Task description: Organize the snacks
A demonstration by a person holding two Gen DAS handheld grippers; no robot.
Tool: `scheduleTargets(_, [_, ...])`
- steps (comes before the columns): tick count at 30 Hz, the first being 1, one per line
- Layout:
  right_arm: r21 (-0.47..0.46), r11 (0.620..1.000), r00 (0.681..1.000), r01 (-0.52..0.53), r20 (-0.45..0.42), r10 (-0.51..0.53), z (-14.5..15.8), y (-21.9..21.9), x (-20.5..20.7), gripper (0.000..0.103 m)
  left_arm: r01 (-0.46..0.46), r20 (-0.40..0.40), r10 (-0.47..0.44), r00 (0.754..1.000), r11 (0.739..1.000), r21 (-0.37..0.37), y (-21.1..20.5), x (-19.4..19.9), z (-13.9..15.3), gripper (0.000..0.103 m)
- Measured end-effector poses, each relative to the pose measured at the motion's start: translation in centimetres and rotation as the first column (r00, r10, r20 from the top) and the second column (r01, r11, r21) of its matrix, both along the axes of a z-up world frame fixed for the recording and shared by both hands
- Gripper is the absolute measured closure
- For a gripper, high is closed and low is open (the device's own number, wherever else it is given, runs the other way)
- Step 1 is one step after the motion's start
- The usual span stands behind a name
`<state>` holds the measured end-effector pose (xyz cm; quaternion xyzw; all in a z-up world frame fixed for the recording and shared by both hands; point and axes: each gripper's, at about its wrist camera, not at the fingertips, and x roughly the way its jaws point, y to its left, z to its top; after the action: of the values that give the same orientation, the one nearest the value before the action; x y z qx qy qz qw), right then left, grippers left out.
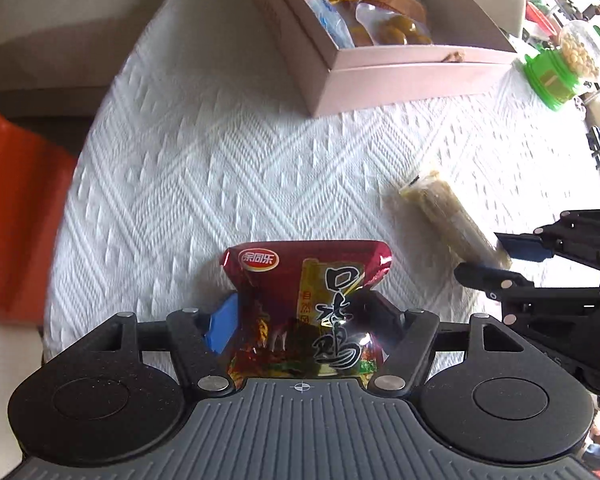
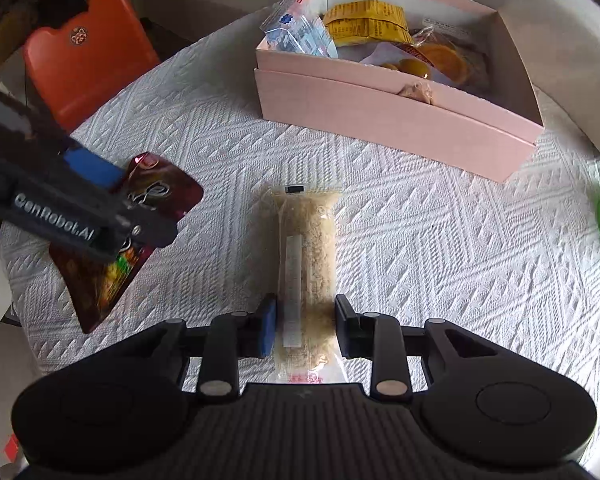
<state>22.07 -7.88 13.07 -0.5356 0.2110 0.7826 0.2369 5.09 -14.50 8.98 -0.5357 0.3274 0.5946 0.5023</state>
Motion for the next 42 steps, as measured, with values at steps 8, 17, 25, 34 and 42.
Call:
scheduleTargets(8, [0.017,0.998,0.996,0.058,-0.062,-0.057,4.7,-0.7,2.0,0.074,-0.084,0.088,0.076,0.993,0.992,0.091,-2.2,-1.0,5.5,0.088])
scheduleTargets(17, [0.085,0.995,0.998,0.051,-0.041,-0.048,6.2,0.9,2.3,0.09,-0.11,0.112,0.095,0.989,0.985,0.136,-1.7,-0.9,6.2,0.086])
scheduleTargets(25, [0.015,1.0,0.998,0.01,0.06,-0.011,0.9,-1.7,3.6,0.053,0.012,0.12,-0.014,0.993,1.0,0.016,-1.3,4.5,1.5,0.084])
scheduleTargets(34, [-0.039,0.999,0.999,0.022,0.049,-0.02,-0.5,-1.3,3.8,0.071,0.044,0.118,-0.046,0.992,0.999,0.015,-0.8,5.6,1.1,0.083])
scheduleTargets(42, [0.018,0.997,0.996,0.076,0.047,-0.077,-0.7,2.2,3.5,0.074,0.319,-0.127,-0.313,0.941,0.947,0.033,-1.5,10.6,0.4,0.08])
